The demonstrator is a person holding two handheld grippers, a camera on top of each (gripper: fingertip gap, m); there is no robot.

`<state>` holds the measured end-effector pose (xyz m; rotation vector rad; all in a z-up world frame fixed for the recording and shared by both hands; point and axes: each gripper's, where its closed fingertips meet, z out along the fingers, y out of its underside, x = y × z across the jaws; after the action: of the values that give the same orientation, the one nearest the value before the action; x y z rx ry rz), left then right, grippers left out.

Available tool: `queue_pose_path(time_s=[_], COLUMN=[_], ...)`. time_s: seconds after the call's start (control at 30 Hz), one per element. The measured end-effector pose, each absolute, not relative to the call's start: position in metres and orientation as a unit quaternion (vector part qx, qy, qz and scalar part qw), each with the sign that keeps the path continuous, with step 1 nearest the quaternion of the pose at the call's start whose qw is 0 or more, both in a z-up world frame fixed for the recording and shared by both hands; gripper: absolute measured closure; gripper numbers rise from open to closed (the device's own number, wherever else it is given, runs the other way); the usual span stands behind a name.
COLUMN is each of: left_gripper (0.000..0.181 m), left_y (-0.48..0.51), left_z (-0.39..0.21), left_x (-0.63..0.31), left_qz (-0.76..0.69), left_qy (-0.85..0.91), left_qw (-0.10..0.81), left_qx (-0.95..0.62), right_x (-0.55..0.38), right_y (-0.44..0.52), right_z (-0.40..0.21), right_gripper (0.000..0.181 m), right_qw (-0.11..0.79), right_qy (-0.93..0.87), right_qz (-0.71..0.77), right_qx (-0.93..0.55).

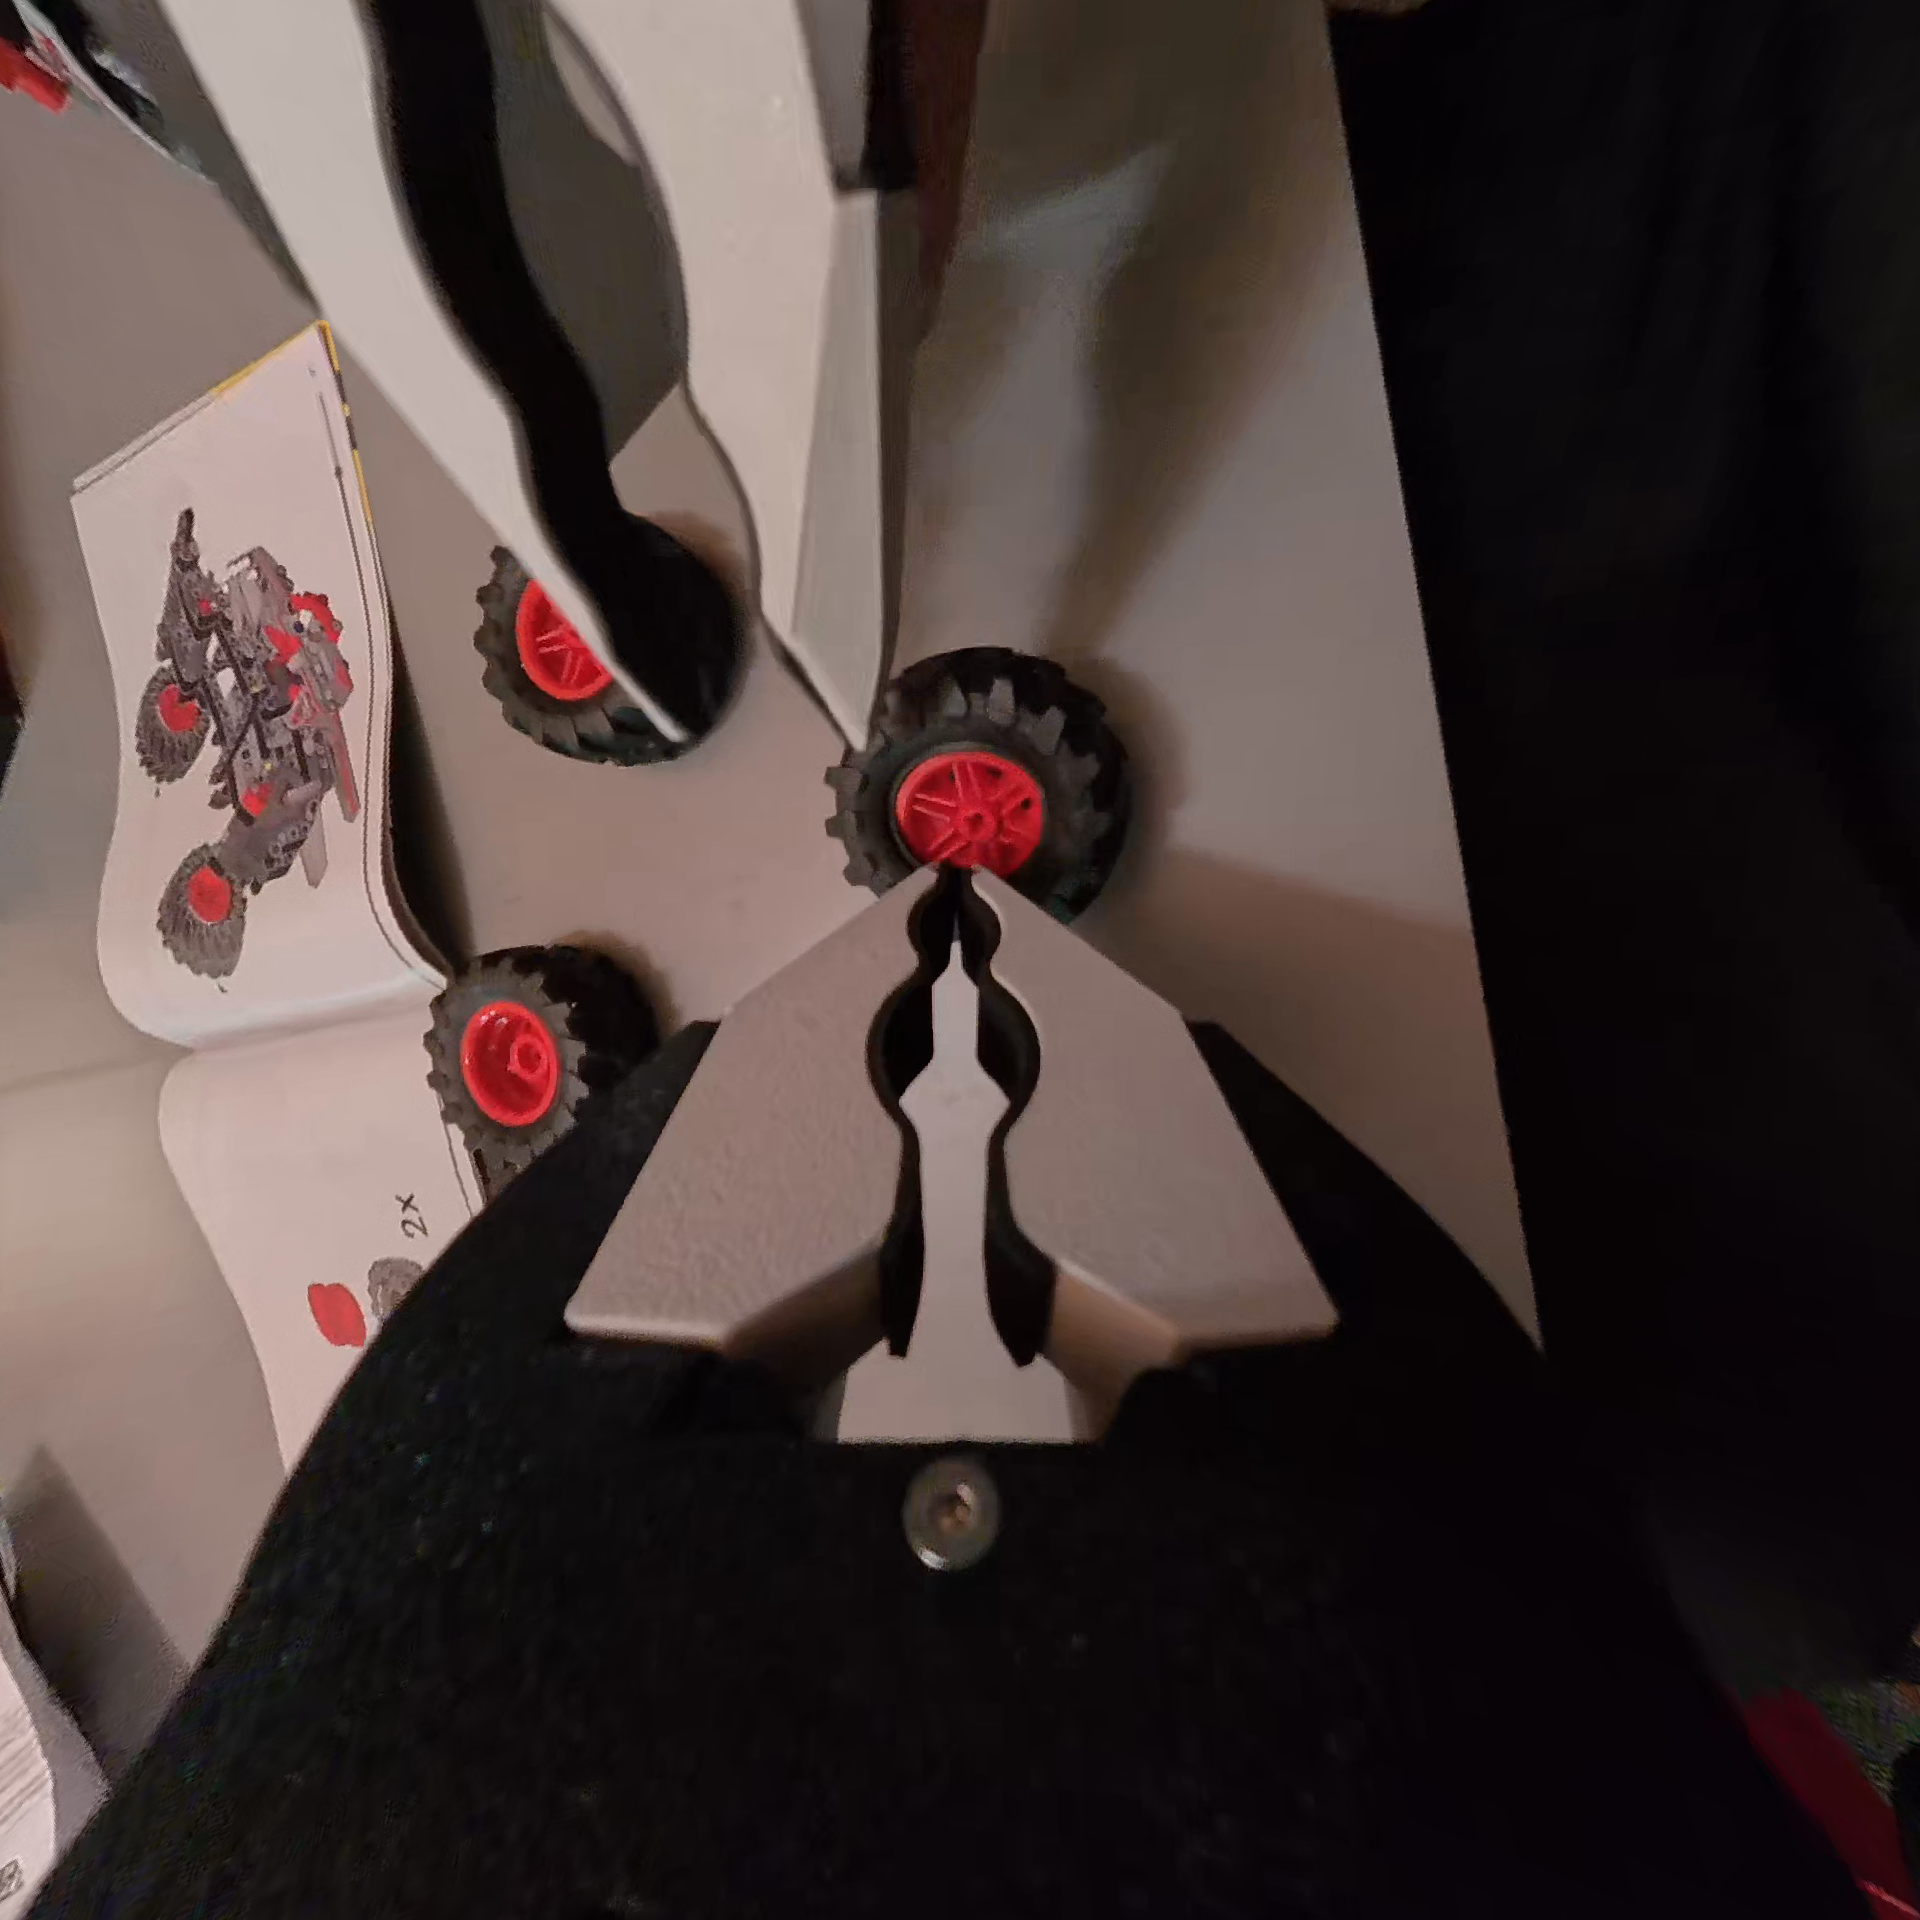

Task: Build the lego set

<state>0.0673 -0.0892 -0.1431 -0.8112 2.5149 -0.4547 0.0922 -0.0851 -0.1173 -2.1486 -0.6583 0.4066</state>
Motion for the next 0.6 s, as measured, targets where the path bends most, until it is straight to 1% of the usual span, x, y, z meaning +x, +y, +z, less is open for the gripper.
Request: queue_pose_path(time_s=[0.07,0.27,0.37,0.4,0.47,0.5,0.6], left_gripper=[0.181,0.181,0.181,0.181,0.179,0.178,0.173], left_y=[-0.088,-0.094,-0.089,-0.086,-0.082,-0.083,-0.086], left_z=[-0.143,-0.143,-0.141,-0.138,-0.135,-0.135,-0.136], left_x=[0.068,0.071,0.069,0.067,0.063,0.06,0.059], left_qz=[-0.153,-0.167,-0.17,-0.169,-0.172,-0.179,-0.194], left_qy=[0.914,0.915,0.921,0.923,0.929,0.932,0.939], left_qw=[0.232,0.243,0.246,0.244,0.229,0.219,0.212], left_qx=[-0.297,-0.274,-0.251,-0.244,-0.234,-0.225,-0.187], right_x=[0.095,0.091,0.083,0.083,0.088,0.089,0.087], right_y=[-0.086,-0.086,-0.084,-0.083,-0.08,-0.079,-0.077], right_z=[-0.128,-0.145,-0.148,-0.148,-0.148,-0.147,-0.142], right_gripper=[0.144,0.148,0.161,0.162,0.152,0.15,0.154], right_qw=[0.383,0.343,0.335,0.334,0.327,0.323,0.321], right_qy=[-0.257,-0.245,-0.249,-0.254,-0.25,-0.245,-0.22], right_qz=[0.152,0.15,0.166,0.16,0.137,0.132,0.142], right_qx=[-0.874,-0.894,-0.894,-0.893,-0.901,-0.905,-0.91])
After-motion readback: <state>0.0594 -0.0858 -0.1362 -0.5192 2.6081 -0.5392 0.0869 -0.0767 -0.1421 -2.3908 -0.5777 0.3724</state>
